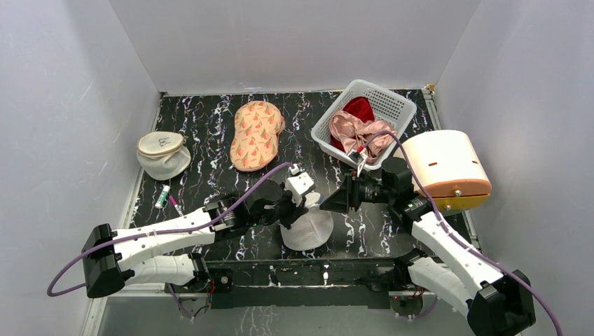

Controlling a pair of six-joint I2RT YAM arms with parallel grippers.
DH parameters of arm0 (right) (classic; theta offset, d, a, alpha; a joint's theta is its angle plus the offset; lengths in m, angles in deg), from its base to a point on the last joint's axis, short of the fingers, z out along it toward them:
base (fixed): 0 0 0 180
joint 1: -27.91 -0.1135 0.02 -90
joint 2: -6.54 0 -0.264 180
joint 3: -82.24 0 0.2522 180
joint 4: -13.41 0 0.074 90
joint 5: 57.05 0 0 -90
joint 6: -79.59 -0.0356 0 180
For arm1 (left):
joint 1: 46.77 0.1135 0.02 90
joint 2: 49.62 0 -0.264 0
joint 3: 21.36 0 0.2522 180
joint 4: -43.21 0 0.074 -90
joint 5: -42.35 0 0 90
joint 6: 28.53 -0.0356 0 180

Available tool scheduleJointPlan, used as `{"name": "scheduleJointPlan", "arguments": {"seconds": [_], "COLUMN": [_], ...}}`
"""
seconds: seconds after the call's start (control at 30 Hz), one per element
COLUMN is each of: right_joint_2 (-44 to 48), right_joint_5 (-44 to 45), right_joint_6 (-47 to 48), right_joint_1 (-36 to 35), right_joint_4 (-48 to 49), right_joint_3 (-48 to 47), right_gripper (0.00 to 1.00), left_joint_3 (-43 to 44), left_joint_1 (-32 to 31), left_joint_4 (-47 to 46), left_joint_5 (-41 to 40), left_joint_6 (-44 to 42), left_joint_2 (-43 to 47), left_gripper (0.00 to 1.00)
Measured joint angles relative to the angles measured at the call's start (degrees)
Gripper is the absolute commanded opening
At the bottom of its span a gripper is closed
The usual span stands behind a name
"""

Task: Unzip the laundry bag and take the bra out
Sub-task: Unzip the laundry bag at the center of the board.

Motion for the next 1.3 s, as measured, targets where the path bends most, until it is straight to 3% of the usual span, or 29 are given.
{"name": "scheduleJointPlan", "arguments": {"seconds": [0.13,0.4,0.57,0.73,0.87,1.17,1.3], "right_joint_2": [1.2,-0.3,-0.6,-0.7,-0.6,-0.7,-0.3], "right_joint_5": [0.0,-0.9,-1.3,-1.3,-1.2,-0.9,0.5], "right_joint_6": [0.6,-0.2,-1.6,-2.5,-2.8,-3.5,-3.4], "right_joint_1": [0.0,0.0,-0.7,-1.3,-1.3,-1.3,-1.8], "right_joint_4": [-0.5,0.5,3.3,4.2,4.8,6.8,6.2], "right_joint_3": [0.0,0.1,1.5,3.1,4.0,4.6,4.5], "right_gripper": [0.47,0.28,0.27,0.28,0.40,0.34,0.49], "left_joint_3": [0.0,0.1,0.1,0.1,0.1,0.8,1.6], "left_joint_1": [0.0,0.0,0.0,0.0,0.0,0.0,0.0], "left_joint_4": [0.0,0.1,0.0,0.0,0.0,0.3,1.1], "left_joint_5": [0.0,0.3,0.6,0.8,0.9,1.4,0.6], "left_joint_6": [-0.2,-0.6,-0.6,-0.6,-0.6,-0.6,0.1], "left_joint_2": [0.0,-0.3,-0.8,-0.9,-0.9,-1.0,-1.7], "left_gripper": [0.00,0.00,0.00,0.00,0.00,0.00,0.00]}}
